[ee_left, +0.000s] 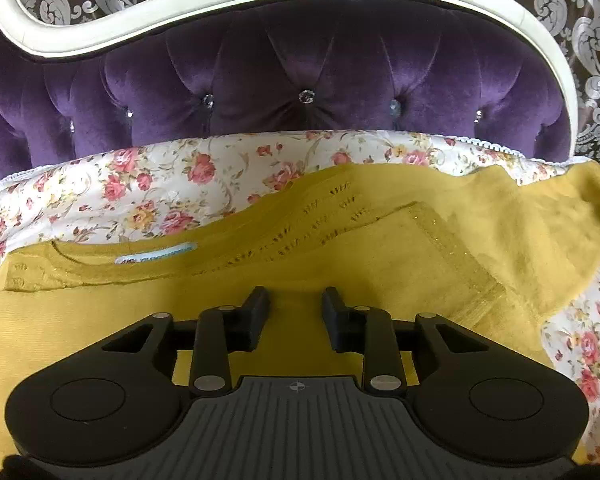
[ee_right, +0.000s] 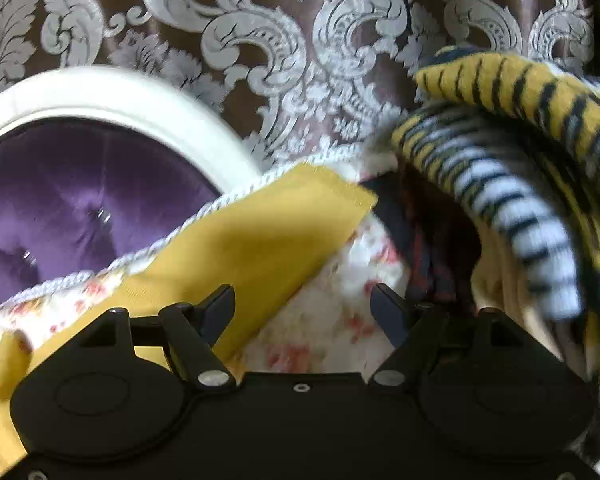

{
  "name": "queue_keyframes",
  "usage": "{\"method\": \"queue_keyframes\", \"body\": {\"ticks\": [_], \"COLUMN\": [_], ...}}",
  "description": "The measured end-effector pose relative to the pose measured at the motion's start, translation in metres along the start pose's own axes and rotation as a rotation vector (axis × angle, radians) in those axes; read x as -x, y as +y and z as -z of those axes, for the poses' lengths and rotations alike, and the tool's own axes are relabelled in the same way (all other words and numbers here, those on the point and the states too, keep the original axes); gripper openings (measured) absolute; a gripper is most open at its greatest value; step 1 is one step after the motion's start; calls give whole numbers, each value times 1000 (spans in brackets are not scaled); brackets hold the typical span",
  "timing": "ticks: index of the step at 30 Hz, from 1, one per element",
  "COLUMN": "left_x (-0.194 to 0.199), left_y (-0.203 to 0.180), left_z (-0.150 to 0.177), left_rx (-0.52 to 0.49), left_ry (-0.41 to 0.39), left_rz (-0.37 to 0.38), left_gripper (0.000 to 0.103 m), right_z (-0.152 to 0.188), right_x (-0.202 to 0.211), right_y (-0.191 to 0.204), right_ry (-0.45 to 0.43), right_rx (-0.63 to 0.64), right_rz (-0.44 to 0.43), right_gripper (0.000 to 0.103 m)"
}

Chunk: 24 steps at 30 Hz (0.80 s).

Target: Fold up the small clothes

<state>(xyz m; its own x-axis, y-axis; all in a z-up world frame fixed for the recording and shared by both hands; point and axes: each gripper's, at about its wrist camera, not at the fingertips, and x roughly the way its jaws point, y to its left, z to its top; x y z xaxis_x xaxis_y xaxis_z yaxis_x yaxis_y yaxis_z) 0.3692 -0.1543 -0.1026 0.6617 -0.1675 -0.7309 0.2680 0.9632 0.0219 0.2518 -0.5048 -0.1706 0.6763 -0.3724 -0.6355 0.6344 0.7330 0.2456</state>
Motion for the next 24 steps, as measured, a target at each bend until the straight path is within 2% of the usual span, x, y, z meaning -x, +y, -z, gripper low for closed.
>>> {"method": "queue_keyframes", "body": {"ticks": [5,6,8,9,12,16,20,24], "left_x": [-1,1,8,11,27,49,66,87], "left_y": [5,7,14,17,30,56,86,116], "left_z": [-3,-4,-5,-5,-1,9,18,28], "left_rx": [12,24,61,78,95,101,113,142], "left_ry": [-5,-4,-4,-3,-17,-6,19,19], "left_rz": [12,19,34,33,26,-10,-46,-68], "left_gripper": [30,30,30,30,30,30,30,30], "right_z": [-16,-18,-23,-26,-32,-42,-57,-68], "right_x": [-19,-22,-29,-32,-27,6,49,94], "right_y": [-5,-6,-6,-5,-2,11,33,78], "right_ry": [-15,-17,-11,3,12,-39,-83,-117], "right_rx": [-59,-72,-75,-66,-56,10,58,153], "right_rz": [-6,-6,19,40,39,3,-73,-158], "right_gripper": [78,73,44,13,11,11,11,11]}}
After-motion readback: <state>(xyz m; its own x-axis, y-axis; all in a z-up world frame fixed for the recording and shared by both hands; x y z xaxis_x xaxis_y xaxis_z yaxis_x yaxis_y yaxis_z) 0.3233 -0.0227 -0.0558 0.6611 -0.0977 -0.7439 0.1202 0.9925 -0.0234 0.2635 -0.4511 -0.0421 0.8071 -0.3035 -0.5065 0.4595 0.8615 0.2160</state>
